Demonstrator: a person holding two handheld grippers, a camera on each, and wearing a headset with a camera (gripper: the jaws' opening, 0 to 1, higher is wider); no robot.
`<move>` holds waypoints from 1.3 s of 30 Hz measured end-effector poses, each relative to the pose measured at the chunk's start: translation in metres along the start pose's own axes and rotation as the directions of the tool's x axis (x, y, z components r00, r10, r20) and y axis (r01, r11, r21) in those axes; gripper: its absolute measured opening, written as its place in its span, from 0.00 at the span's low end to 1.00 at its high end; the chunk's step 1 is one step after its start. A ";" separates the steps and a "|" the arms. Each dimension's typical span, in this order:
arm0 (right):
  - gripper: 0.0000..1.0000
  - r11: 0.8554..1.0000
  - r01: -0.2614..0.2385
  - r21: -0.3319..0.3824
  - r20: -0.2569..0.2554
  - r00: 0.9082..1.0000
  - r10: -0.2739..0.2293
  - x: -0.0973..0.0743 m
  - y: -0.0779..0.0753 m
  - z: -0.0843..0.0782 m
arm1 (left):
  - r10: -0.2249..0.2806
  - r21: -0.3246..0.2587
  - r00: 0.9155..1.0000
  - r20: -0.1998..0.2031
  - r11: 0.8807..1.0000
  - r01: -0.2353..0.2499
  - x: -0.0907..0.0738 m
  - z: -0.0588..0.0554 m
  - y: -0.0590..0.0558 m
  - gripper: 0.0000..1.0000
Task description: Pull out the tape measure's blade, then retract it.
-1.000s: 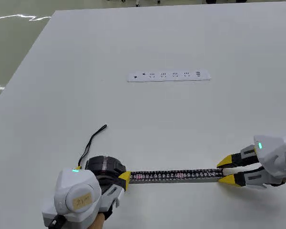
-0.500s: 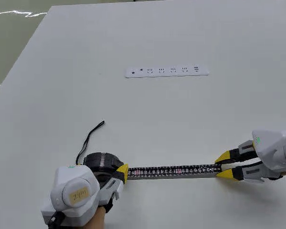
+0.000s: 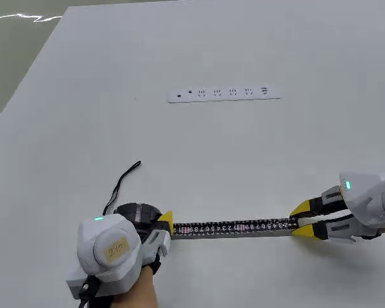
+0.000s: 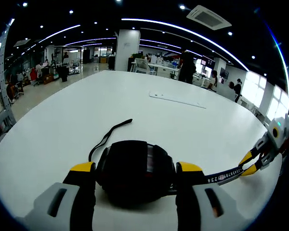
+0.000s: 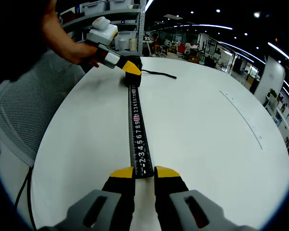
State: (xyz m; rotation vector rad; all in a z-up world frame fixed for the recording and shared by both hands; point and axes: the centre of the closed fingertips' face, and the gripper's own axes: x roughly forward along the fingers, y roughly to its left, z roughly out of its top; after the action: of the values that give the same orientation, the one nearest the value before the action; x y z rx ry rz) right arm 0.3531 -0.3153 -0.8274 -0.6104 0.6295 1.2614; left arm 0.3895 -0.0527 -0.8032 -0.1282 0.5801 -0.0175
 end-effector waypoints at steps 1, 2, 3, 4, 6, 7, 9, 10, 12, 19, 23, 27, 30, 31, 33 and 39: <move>0.15 1.000 0.000 0.001 0.000 1.000 0.000 0.000 0.000 0.000 | 0.002 0.000 1.000 -0.002 1.000 -0.002 0.000 0.000 0.000 0.64; 0.15 1.000 0.002 0.000 0.001 1.000 -0.002 0.000 0.000 0.000 | 0.004 -0.002 1.000 -0.003 1.000 -0.004 0.000 0.000 0.000 0.64; 0.15 1.000 0.001 0.001 0.001 1.000 -0.001 0.000 0.000 0.000 | 0.008 -0.005 1.000 -0.003 1.000 -0.008 0.001 0.000 0.000 0.64; 0.15 1.000 0.002 0.001 0.001 1.000 -0.002 0.000 0.000 0.000 | 0.009 -0.007 1.000 -0.002 1.000 -0.009 0.001 0.000 0.000 0.64; 0.15 1.000 0.003 0.001 0.002 1.000 -0.003 -0.001 0.000 -0.001 | 0.011 -0.003 1.000 -0.002 1.000 -0.011 0.001 0.000 0.000 0.64; 0.15 1.000 0.002 0.000 0.003 1.000 -0.002 -0.001 0.000 -0.001 | 0.010 -0.005 1.000 -0.004 1.000 -0.010 0.001 0.000 0.000 0.63; 0.15 1.000 0.003 0.001 0.003 1.000 -0.003 -0.001 0.000 -0.001 | 0.010 -0.008 1.000 -0.009 1.000 -0.010 0.001 0.000 0.000 0.63; 0.15 1.000 0.002 0.000 0.002 1.000 -0.002 -0.001 0.000 -0.001 | 0.015 -0.011 1.000 -0.015 1.000 -0.015 0.001 -0.001 0.000 0.63; 0.15 1.000 0.001 -0.003 0.001 1.000 -0.001 -0.001 0.000 -0.001 | 0.023 -0.014 0.999 -0.025 1.000 -0.023 0.001 -0.001 0.000 0.62; 0.14 1.000 0.006 -0.010 -0.001 1.000 -0.006 -0.002 0.000 -0.001 | 0.042 -0.024 0.998 -0.049 0.999 -0.043 0.000 -0.002 0.001 0.60; 0.14 1.000 0.004 -0.019 -0.004 1.000 -0.004 -0.001 0.001 0.000 | 0.049 -0.027 0.997 -0.059 0.998 -0.051 0.000 -0.002 0.001 0.59; 0.14 1.000 0.007 -0.017 0.011 1.000 -0.006 0.000 0.001 0.006 | 0.046 -0.022 0.997 -0.063 0.999 -0.047 0.000 -0.002 0.002 0.58; 0.14 1.000 0.002 -0.022 0.012 1.000 -0.002 0.002 0.001 0.008 | 0.040 -0.018 0.997 -0.067 0.999 -0.041 0.000 -0.002 0.002 0.58; 0.14 1.000 0.001 -0.022 0.012 1.000 -0.001 0.002 0.001 0.008 | 0.037 -0.017 0.997 -0.068 0.999 -0.039 0.000 -0.002 0.001 0.58; 0.14 1.000 -0.002 -0.024 0.012 1.000 0.003 0.002 0.001 0.008 | 0.032 -0.012 0.997 -0.069 0.999 -0.033 0.000 -0.002 0.001 0.58; 0.14 1.000 -0.005 -0.021 0.015 1.000 0.005 0.001 0.001 0.008 | 0.026 -0.005 0.997 -0.076 1.000 -0.027 0.000 -0.002 0.002 0.57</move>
State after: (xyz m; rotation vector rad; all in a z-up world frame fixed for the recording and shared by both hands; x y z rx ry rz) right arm 0.3531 -0.3081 -0.8226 -0.6166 0.6064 1.2775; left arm 0.3889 -0.0513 -0.8050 -0.1260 0.6577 0.0053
